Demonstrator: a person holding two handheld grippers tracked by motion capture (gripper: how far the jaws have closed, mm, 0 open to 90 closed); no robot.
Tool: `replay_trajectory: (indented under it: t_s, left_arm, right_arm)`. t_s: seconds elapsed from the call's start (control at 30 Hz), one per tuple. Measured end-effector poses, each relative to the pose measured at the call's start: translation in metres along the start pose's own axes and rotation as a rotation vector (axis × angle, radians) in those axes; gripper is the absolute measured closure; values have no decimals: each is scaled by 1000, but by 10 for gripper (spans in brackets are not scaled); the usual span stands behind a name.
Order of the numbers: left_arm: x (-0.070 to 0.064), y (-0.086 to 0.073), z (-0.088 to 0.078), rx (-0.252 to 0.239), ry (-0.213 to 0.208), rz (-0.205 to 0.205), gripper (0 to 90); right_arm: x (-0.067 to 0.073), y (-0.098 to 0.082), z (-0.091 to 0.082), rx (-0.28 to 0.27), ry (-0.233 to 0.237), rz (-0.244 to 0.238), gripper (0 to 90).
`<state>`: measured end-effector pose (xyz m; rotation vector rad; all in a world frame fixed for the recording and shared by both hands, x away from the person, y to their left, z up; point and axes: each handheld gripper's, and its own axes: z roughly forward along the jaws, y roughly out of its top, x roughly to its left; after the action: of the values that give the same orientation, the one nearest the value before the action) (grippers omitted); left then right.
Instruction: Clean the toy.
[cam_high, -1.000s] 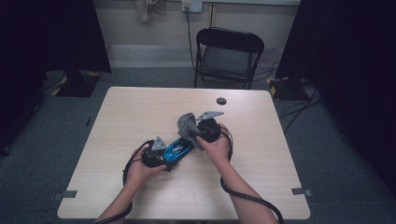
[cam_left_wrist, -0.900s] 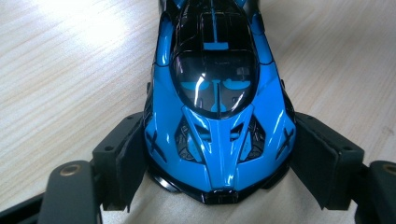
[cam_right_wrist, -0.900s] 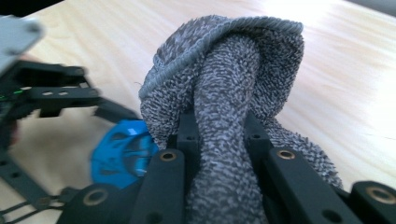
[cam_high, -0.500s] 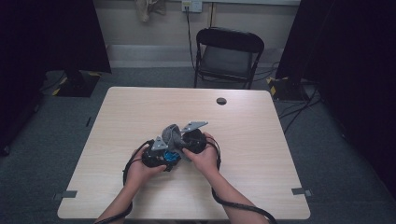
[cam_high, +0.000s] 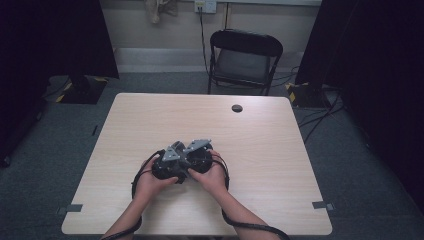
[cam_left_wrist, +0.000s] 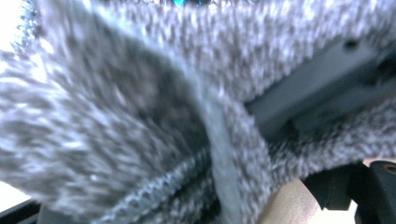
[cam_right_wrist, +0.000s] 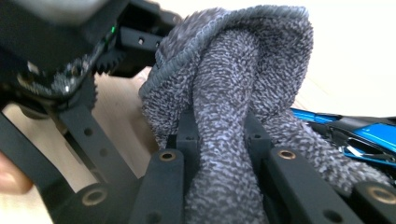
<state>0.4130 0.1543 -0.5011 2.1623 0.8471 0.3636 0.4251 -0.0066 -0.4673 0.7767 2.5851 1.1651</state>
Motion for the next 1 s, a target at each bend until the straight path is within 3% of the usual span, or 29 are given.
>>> replay_trajectory:
  t_s: [0.07,0.17,1.0]
  left_arm:
    - [0,0,0,0,0,0,242]
    - [0,0,0,0,0,1,243]
    - [0,0,0,7,1,9,243]
  right_arm:
    - [3,-1,1,-1,-15,-36,745]
    - [3,-2,1,-1,-16,-49,746]
    - [-14,1,-2,-26,-21,-4,748]
